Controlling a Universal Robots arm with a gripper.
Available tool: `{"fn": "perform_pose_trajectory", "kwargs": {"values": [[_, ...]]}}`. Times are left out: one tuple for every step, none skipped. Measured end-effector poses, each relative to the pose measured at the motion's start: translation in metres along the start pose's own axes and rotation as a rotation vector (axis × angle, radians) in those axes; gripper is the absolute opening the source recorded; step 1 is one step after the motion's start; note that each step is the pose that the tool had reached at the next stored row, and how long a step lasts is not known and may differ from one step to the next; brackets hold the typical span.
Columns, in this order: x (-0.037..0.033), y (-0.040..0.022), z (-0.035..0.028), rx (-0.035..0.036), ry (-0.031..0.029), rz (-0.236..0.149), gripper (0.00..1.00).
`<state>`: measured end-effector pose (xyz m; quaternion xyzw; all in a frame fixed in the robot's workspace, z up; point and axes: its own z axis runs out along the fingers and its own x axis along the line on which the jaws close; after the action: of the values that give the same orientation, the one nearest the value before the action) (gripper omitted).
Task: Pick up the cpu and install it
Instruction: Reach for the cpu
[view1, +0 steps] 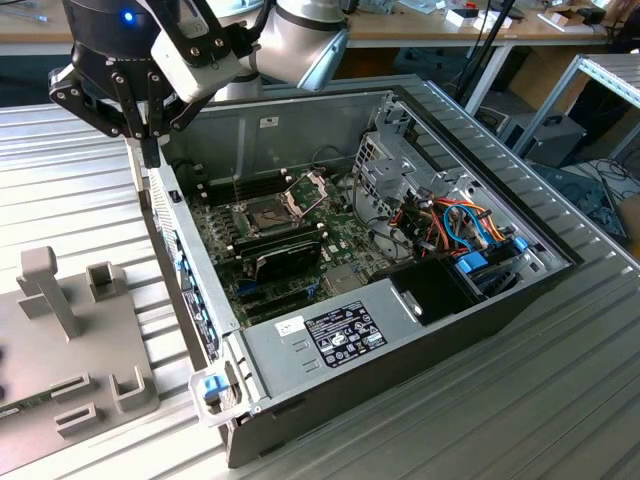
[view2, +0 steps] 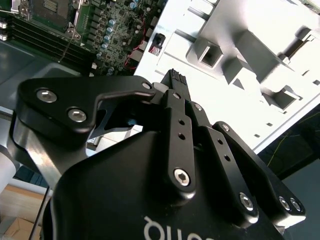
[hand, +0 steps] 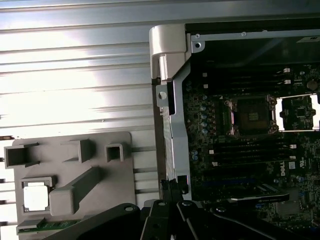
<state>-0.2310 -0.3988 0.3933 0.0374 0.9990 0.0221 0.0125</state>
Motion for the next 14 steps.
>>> {"fn": "perform_pose_trajectory", "kwargs": {"values": [[0.0003,0.0000,0.0000,0.0001,0.0001,0.000,0.11],[0.0006,0.0000,0.0000,-0.0001,0.0001,0.000,0.11],[0.0011,-0.0001,0.0000,0.0000,0.0000,0.000,0.11],[0.0016,-0.0001,-0.0001,0.0000,0.0000,0.000,0.11],[0.0020,-0.0002,0.0000,0.0000,0.0000,0.000,0.11],[0.0026,-0.0002,-0.0001,0.0000,-0.0001,0.000,0.11],[0.0030,-0.0002,-0.0001,0.0000,0.0000,0.000,0.11],[0.0035,-0.0003,-0.0001,0.0000,-0.0001,0.000,0.11],[0.0039,-0.0003,-0.0001,0.0000,0.0000,0.000,0.11],[0.0045,-0.0003,-0.0002,0.0001,0.0001,0.000,0.11],[0.0054,-0.0004,-0.0002,0.0000,0.0000,0.000,0.11],[0.0059,-0.0005,-0.0002,0.0000,0.0000,0.000,0.11],[0.0064,-0.0005,-0.0002,0.0001,0.0000,0.000,0.11],[0.0074,-0.0005,-0.0002,0.0000,0.0000,0.000,0.11]]}}
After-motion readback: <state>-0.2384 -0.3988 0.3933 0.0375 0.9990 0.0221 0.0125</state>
